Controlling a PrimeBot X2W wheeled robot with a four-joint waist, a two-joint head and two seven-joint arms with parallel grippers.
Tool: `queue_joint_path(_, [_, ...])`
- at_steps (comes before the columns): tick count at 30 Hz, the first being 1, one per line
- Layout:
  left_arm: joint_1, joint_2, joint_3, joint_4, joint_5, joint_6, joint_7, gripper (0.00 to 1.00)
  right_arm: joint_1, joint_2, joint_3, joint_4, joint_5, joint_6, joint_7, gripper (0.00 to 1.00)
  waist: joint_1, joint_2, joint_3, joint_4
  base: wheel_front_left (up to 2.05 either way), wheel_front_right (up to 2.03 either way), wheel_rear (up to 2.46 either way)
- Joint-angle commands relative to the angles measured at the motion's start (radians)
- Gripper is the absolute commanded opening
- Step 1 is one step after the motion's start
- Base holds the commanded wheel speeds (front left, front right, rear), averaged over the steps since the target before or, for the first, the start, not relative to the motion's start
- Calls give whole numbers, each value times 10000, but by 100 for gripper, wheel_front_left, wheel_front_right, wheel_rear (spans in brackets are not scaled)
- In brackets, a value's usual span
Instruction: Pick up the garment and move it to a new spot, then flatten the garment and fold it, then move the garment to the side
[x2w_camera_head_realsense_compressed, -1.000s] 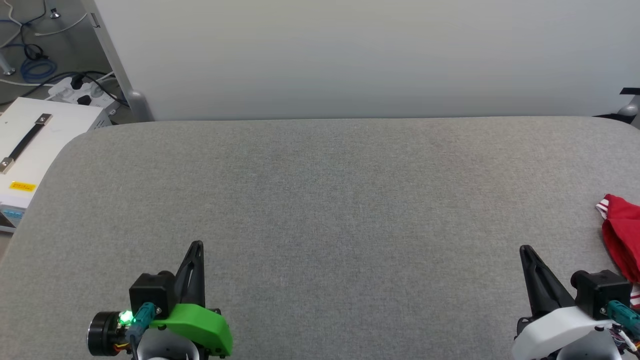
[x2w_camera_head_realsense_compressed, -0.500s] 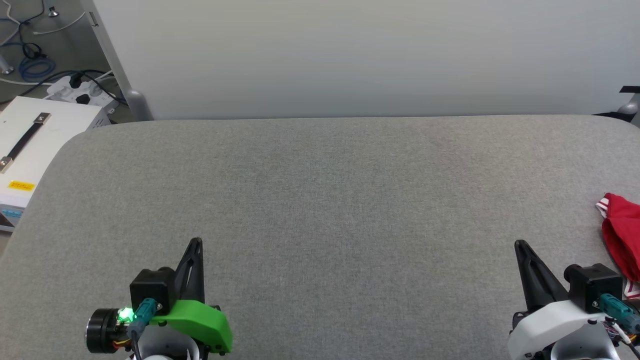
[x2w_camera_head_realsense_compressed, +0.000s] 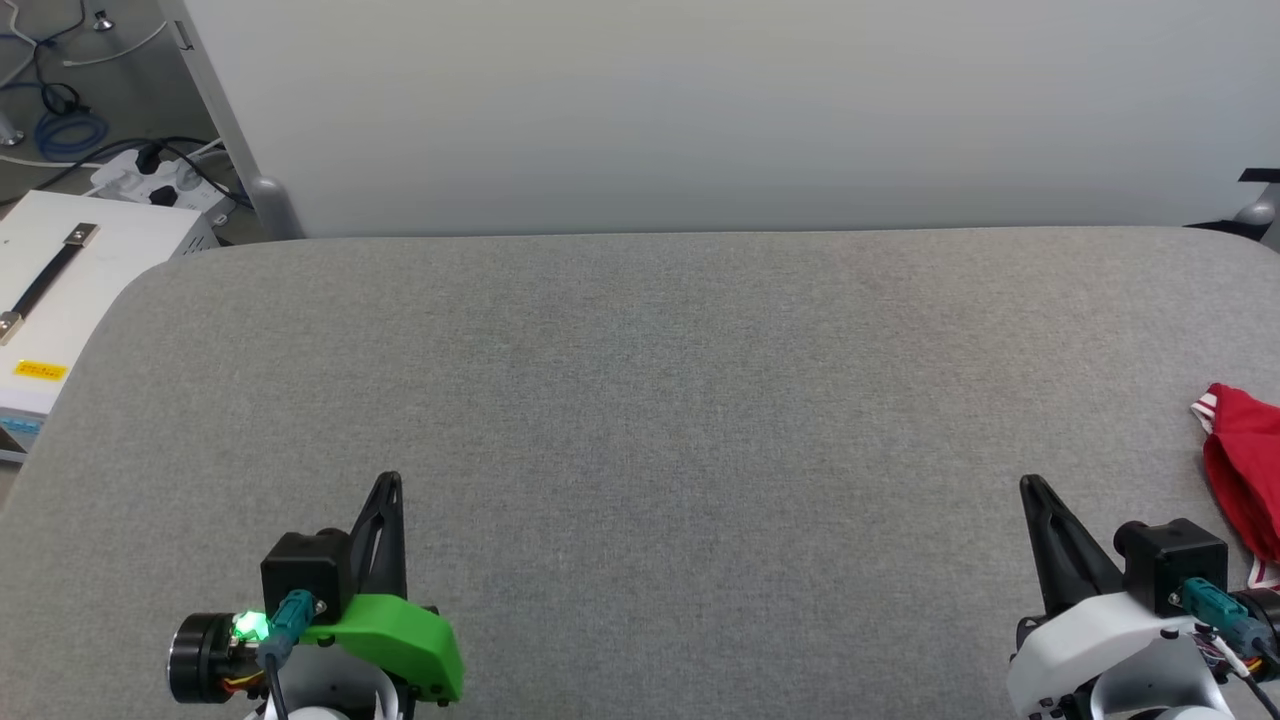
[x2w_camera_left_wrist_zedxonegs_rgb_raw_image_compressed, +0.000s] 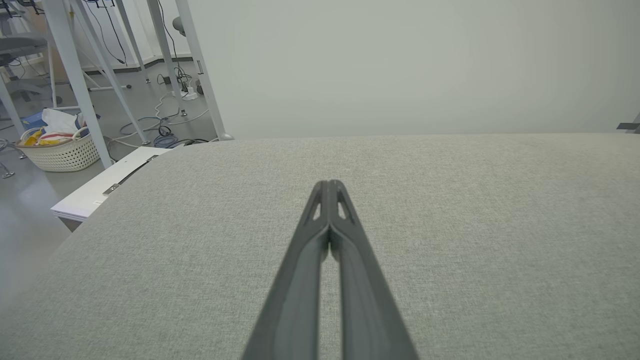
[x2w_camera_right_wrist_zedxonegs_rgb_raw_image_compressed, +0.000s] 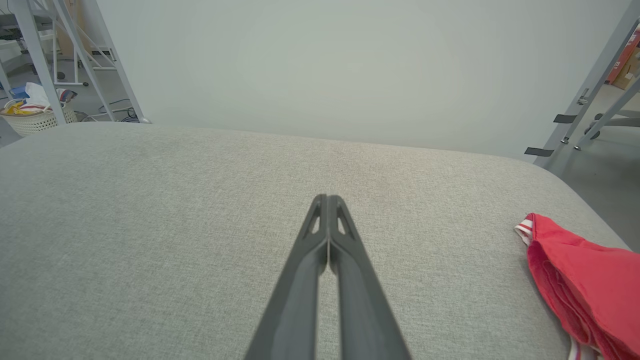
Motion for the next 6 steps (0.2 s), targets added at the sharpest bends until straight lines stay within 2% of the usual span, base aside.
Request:
queue_joint_path(1, [-137,-78,75,-86,125,-37,50,0,-213,34,30,83,-128,-62,-88,0,0,0,4,-2,0,0,0])
queue_joint_path(6, [-145,-150,164,-149,267,-69,145,0,-304,49,51,192,-215,-66,-115,0,0,0,17,-8,0,0,0])
